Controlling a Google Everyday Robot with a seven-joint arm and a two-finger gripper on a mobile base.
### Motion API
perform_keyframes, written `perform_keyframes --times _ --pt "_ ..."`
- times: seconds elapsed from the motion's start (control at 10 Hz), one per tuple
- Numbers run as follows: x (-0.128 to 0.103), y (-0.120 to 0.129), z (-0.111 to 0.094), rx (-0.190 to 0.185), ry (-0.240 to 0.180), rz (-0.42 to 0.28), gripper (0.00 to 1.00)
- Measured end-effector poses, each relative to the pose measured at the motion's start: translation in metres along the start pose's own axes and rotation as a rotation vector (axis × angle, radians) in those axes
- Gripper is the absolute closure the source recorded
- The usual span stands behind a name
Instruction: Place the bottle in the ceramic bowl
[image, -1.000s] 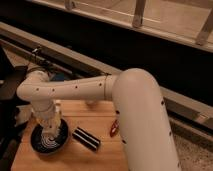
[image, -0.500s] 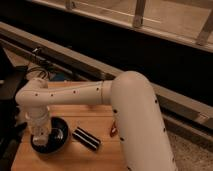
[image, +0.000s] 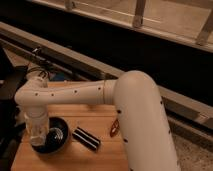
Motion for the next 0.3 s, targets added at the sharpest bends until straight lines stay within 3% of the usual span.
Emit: perform_keyframes --times 0.1,0.3 --pt "0.0014 0.0019 -0.0038 -0.001 0.003 0.006 0.21" --pt "0.0044 0.0055 -0.0043 0.004 -0.011 0.016 0.38"
